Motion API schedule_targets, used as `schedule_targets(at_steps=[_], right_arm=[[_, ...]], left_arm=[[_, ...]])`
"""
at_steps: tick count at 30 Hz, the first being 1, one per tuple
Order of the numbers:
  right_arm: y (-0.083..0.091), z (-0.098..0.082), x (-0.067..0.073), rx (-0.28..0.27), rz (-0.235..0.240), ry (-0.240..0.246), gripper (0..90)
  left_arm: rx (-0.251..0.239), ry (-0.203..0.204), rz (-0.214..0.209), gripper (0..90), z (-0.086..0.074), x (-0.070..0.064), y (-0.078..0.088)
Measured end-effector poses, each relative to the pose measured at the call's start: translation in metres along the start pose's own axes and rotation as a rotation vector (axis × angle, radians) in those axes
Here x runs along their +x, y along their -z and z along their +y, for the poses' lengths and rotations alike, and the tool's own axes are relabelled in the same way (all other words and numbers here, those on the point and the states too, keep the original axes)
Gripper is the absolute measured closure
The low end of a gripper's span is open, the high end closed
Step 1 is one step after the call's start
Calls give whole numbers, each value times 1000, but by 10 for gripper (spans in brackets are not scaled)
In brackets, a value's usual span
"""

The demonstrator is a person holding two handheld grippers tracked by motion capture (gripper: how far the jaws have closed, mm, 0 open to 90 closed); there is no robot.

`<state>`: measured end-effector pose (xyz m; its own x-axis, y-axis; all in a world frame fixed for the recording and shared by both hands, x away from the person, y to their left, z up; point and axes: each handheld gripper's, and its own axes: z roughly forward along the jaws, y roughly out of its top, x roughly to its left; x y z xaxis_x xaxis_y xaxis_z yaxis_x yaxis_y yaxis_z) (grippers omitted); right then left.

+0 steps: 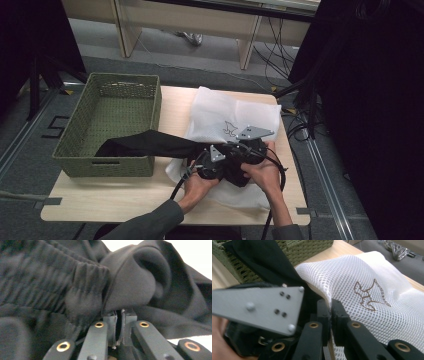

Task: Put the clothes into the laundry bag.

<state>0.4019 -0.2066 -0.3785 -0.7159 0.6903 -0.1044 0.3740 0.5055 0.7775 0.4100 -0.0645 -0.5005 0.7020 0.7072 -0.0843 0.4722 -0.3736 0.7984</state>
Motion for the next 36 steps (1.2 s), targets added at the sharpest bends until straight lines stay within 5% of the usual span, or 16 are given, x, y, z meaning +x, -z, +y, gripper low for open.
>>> schedule_targets(at_steps=[5, 7, 9, 13, 17, 20, 23, 32, 36], right_arm=[[1, -1, -3, 0, -1, -3, 873], [2, -2, -3, 2, 2, -9, 873], [3, -2, -2, 0, -4, -23, 873], [2, -2, -2, -2, -4, -17, 872], [3, -2, -1, 5, 2, -32, 873], [2, -1, -3, -3, 2, 1, 872], [2, -1, -3, 0, 2, -6, 872], [1, -2, -4, -1, 7, 1, 872], [0, -2, -4, -1, 6, 1, 872]], left_arm=[[26, -49, -52, 599, 0, -3, 20], [20, -41, -84, 499, -1, -4, 36], [30, -83, -116, 428, -1, -3, 57], [22, -55, -154, 302, -2, 8, 99], [23, -81, -121, 239, -5, 37, 141], [4, 2, -109, 185, -9, 61, 162], [-22, 44, -77, 185, -9, 83, 179], [-17, 90, 111, 253, -4, 132, 203], [21, 103, 126, 367, -8, 149, 199]])
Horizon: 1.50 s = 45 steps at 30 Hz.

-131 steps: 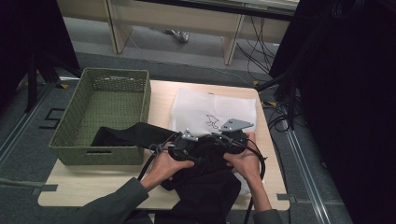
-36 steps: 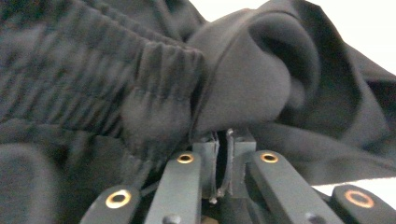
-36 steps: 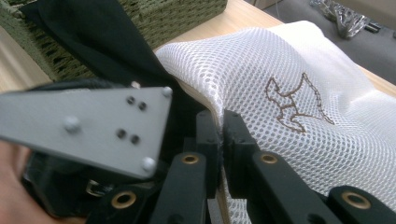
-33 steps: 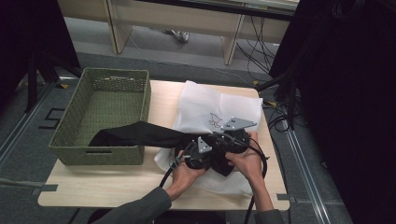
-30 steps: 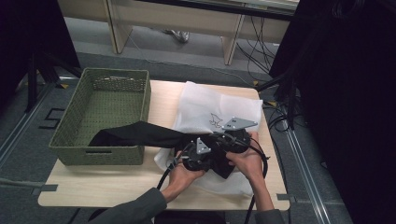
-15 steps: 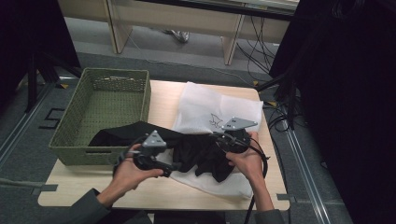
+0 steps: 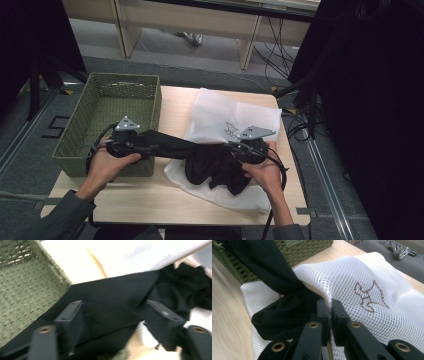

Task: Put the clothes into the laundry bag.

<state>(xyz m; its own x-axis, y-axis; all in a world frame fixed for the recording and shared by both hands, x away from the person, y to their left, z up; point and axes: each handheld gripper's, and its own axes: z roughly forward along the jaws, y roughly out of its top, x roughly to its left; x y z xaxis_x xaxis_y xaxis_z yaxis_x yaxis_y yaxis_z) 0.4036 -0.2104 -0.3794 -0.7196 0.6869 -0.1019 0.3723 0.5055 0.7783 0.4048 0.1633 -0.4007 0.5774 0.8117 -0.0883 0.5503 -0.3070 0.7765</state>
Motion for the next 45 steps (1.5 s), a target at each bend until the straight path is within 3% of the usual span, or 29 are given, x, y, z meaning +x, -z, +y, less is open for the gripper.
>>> schedule_targets(at_steps=[2, 3, 4, 7, 11, 13, 14, 16, 18, 20, 21, 25, 27, 29, 30, 31, 35, 36, 37, 38, 41, 43, 45], right_arm=[[1, 0, 2, 15, 8, -21, 872], [-1, 0, 1, -2, 1, -3, 872], [-1, 0, 1, -2, 1, 1, 872], [0, 0, 1, 1, -2, 3, 872], [0, -1, 1, 1, -2, 1, 872], [1, -1, 1, 0, -2, 2, 872], [1, -1, 1, 0, -2, 1, 872], [1, -1, 1, -1, -3, 2, 872], [1, 0, 1, 0, -1, 0, 872], [2, 0, 2, 12, 6, -27, 873], [1, -1, 0, -2, -6, -2, 873], [0, -2, 0, 4, -8, 0, 873], [1, -1, 0, 3, -8, -2, 873], [1, -1, -1, -1, -9, 8, 873], [1, -1, -1, -3, -12, 7, 873], [1, -1, -1, -1, -13, -1, 873], [1, -2, -2, 0, -12, -3, 873], [1, -3, -2, 3, -10, -6, 873], [1, -3, -2, 5, -13, -14, 873], [0, -4, -2, 5, -9, -10, 873], [0, -5, -3, 10, -3, -8, 873], [0, -5, -3, 11, -6, -11, 873], [0, -6, -3, 12, -6, -13, 873]], left_arm=[[10, -5, 4, 459, -2, 4, -4], [12, -26, 3, 501, -3, 6, -5], [14, -21, -12, 580, -4, 8, -6], [-12, 10, -51, 705, -4, 11, -7], [-52, -17, -30, 866, -2, 11, -4], [-61, -9, -34, 884, -1, 12, -3], [-60, -25, -31, 887, 0, 12, -1], [-81, -3, -56, 889, 3, 11, 5], [-107, -19, -72, 889, 9, 6, 14], [-156, -30, -118, 890, 19, -7, 28], [-171, -40, -145, 890, 23, -16, 32], [-191, -116, -279, 891, 30, -65, 34], [-180, -159, -335, 891, 32, -90, 28], [-171, -147, -405, 892, 34, -112, 17], [-163, -160, -431, 891, 35, -120, 12], [-138, -197, -448, 892, 36, -132, 3], [-73, -202, -475, 891, 25, -164, -37], [-50, -197, -501, 891, 21, -167, -48], [-48, -210, -479, 891, 18, -168, -60], [-26, -185, -475, 891, 14, -169, -70], [39, -159, -451, 882, 1, -168, -96], [82, -185, -460, 842, -5, -167, -103], [90, -228, -418, 764, -9, -165, -98]])
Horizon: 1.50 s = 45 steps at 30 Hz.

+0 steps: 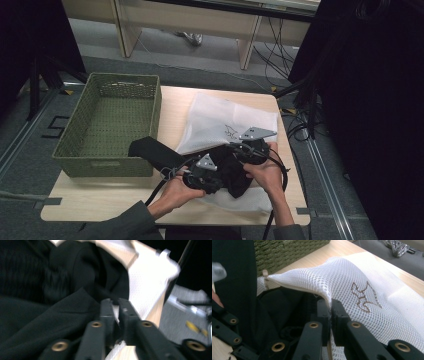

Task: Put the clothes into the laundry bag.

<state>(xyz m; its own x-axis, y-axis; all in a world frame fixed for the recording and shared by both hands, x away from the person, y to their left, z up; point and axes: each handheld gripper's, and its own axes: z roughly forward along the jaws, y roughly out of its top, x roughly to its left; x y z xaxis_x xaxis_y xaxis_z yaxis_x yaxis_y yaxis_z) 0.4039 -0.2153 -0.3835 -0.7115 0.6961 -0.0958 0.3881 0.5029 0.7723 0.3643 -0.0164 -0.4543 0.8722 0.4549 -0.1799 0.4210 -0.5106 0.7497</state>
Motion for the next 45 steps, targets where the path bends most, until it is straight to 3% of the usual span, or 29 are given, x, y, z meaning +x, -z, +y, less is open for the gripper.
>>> schedule_targets(at_steps=[3, 4, 5, 8, 10, 12, 14, 17, 18, 22, 23, 24, 25, 30, 32, 33, 36, 38, 39, 40, 41, 43, 45], right_arm=[[1, 0, 0, 8, 2, -13, 873], [1, -1, 0, 7, 3, -12, 873], [0, -1, 0, 1, -4, -4, 873], [0, 0, 0, -2, -3, 5, 873], [0, 0, 1, 0, -3, 2, 873], [1, 0, 2, 3, -5, -5, 873], [0, 0, 1, 2, -3, -1, 873], [-1, 0, 1, 5, -3, -1, 873], [0, 0, 3, 15, 6, -19, 872], [-1, 1, 2, 8, -1, 0, 872], [-1, 1, 2, 10, 0, -1, 873], [-1, 0, 2, 7, 0, 3, 872], [-1, 0, 3, 6, 0, 5, 872], [-1, -1, 2, 2, -3, 12, 872], [-1, 0, 2, 4, -3, 9, 872], [-1, 0, 2, 4, -1, 9, 872], [0, 0, 2, 5, -3, 1, 872], [0, 0, 3, 13, 3, -19, 872], [-1, 0, 1, 1, -5, 2, 873], [-1, 0, 2, 3, -4, -1, 873], [0, 0, 3, 14, 2, -18, 873], [0, 0, 3, 12, 3, -11, 873], [0, 1, 2, 1, -5, 7, 873]], left_arm=[[-24, 4, -19, 585, 2, 1, 22], [-52, -14, 12, 558, 3, 3, 38], [-58, 3, 18, 511, 3, 4, 50], [-87, -1, 115, 447, 3, 19, 90], [-102, 24, 179, 427, 1, 34, 114], [-108, 46, 276, 425, -3, 49, 135], [-96, 78, 314, 443, -10, 64, 151], [-78, 127, 362, 449, -24, 82, 162], [-71, 153, 374, 446, -29, 88, 163], [-29, 203, 392, 465, -43, 107, 158], [-52, 226, 350, 481, -46, 110, 157], [-74, 247, 309, 553, -48, 111, 157], [-78, 244, 289, 620, -48, 112, 158], [-110, 204, 341, 869, -46, 108, 164], [-112, 175, 349, 879, -44, 105, 166], [-124, 182, 345, 882, -42, 102, 166], [-159, 140, 324, 884, -32, 89, 171], [-202, 119, 278, 884, -21, 74, 171], [-215, 96, 241, 884, -14, 66, 170], [-224, 68, 201, 884, -6, 54, 165], [-236, 65, 173, 884, -1, 46, 160], [-225, 0, 122, 884, 12, 28, 142], [-202, -16, 49, 883, 20, 14, 116]])
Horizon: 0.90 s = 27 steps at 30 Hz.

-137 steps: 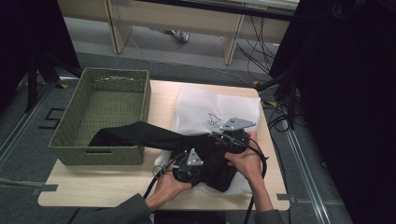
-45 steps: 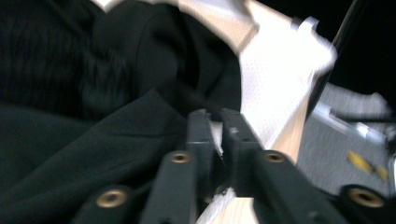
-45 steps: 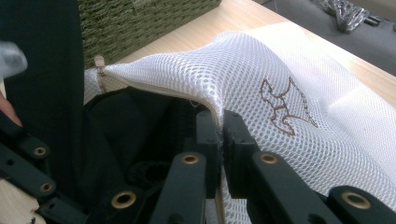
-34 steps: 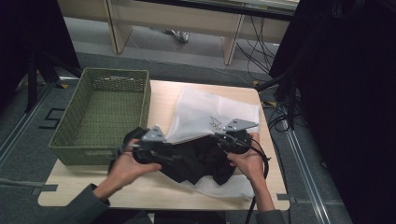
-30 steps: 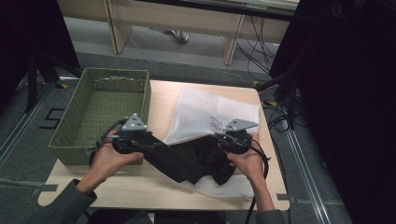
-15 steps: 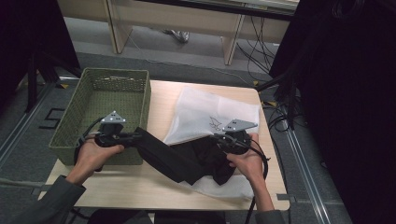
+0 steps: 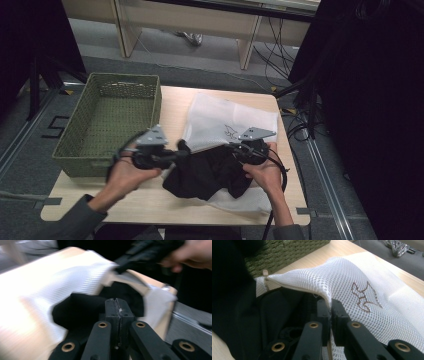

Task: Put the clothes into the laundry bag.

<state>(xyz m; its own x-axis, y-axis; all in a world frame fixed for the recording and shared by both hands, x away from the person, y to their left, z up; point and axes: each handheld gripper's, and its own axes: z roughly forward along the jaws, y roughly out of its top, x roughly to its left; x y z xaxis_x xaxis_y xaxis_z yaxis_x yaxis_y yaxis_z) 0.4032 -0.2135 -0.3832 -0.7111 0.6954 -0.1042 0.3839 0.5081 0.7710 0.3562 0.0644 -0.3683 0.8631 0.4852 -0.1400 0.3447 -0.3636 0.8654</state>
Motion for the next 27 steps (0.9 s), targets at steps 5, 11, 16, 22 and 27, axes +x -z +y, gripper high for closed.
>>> schedule_targets(at_steps=[5, 11, 16, 22, 27], right_arm=[[1, 0, 0, -5, -1, -4, 873], [1, -2, -1, -5, 4, 2, 873], [2, -4, -3, -4, 3, -9, 873], [4, -3, 1, 11, 5, -39, 872], [0, -2, 0, 6, 4, -6, 872]], left_arm=[[98, -31, -35, 881, -8, -15, -75], [147, 30, 8, 778, -26, 9, -118], [141, 0, 34, 424, -20, 1, -86], [166, -88, 100, 222, -37, -5, -35], [275, -26, 113, 161, -82, -5, -57]])
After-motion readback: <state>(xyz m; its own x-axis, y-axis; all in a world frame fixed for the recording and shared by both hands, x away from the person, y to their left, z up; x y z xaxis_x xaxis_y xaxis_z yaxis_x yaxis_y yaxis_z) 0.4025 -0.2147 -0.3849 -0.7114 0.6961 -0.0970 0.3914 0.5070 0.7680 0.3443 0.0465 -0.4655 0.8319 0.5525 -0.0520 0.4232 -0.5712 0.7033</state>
